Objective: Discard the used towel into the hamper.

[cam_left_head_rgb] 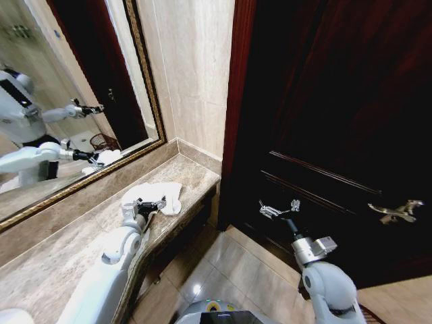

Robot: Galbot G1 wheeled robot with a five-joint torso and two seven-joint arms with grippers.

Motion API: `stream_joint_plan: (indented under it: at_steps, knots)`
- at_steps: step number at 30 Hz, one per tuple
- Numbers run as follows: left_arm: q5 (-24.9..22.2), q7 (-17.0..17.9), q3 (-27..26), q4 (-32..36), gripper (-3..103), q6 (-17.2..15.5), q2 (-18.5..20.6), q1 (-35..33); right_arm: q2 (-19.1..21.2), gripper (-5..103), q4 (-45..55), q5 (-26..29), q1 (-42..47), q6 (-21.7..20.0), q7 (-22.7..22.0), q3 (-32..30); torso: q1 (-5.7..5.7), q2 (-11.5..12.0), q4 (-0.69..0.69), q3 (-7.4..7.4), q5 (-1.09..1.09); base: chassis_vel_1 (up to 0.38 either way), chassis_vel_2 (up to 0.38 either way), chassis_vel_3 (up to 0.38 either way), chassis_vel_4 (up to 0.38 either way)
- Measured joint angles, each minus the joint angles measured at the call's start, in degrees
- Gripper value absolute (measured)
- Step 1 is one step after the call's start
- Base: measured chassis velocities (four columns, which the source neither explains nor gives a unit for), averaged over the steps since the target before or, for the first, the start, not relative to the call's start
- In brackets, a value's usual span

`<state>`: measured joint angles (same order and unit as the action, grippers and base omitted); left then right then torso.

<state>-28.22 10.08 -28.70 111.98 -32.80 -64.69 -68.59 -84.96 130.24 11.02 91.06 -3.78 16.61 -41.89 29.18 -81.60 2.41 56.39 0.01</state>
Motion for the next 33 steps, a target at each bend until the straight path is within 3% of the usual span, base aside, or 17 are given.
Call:
stream_joint_plan:
  at_steps: [7, 10, 14, 18, 24, 26, 28, 30, 33]
  knots:
    - [0.39, -0.19, 0.58, -1.39, 102, -0.36, -0.19, 1.14, 0.05, 100, -0.34, -0.03, 0.13, 0.48, 0.01, -0.35, 0.00, 0.00, 0.00, 0.00, 0.00, 0.000, 0.000, 0.000, 0.000]
    - [0.59, -0.14, 0.59, -1.50, 99, -0.42, -0.26, 1.14, 0.10, 100, -0.41, -0.01, 0.15, 0.59, 0.01, -0.40, 0.00, 0.00, 0.00, 0.00, 0.00, 0.000, 0.000, 0.000, 0.000]
    - [1.04, 0.06, 0.56, -1.94, 85, -0.42, -0.37, 1.07, 0.07, 100, -0.43, 0.04, 0.30, 0.88, 0.01, -0.41, 0.00, 0.00, 0.00, 0.00, 0.00, 0.000, 0.000, 0.000, 0.000]
    - [1.15, 0.17, 0.54, -2.03, 80, -0.39, -0.45, 0.97, 0.07, 100, -0.46, 0.09, 0.48, 1.13, 0.01, -0.46, 0.00, 0.00, 0.00, 0.00, 0.00, 0.000, 0.000, 0.000, 0.000]
    - [1.27, 0.22, 0.47, -1.33, 54, 0.05, -0.51, 0.70, 0.19, 100, -0.56, 0.32, 0.68, 1.58, 0.01, -0.68, 0.00, 0.00, -0.01, 0.00, 0.00, 0.000, 0.000, 0.000, 0.000]
    - [1.27, 0.22, 0.43, -1.32, 54, 0.21, -0.51, 0.69, 0.18, 100, -0.57, 0.32, 0.68, 1.60, 0.01, -0.68, 0.00, 0.00, -0.01, 0.00, -0.01, 0.000, 0.000, 0.000, 0.000]
    - [1.27, 0.16, 0.27, -1.37, 43, 0.60, -0.50, 0.55, 0.15, 100, -0.57, 0.33, 0.64, 1.63, 0.01, -0.67, 0.00, 0.00, -0.01, 0.00, -0.01, 0.000, 0.000, 0.000, 0.000]
    - [1.27, 0.15, 0.18, -1.38, 43, 0.68, -0.51, 0.46, 0.14, 100, -0.59, 0.34, 0.63, 1.65, 0.01, -0.67, 0.00, 0.00, -0.01, 0.00, -0.01, 0.000, 0.000, 0.000, 0.000]
    - [1.27, 0.01, -0.09, -1.35, 31, 0.85, -0.55, 0.11, 0.15, 100, -0.64, 0.35, 0.64, 1.71, 0.02, -0.67, 0.00, 0.00, -0.01, 0.00, -0.01, 0.000, 0.000, 0.000, 0.000]
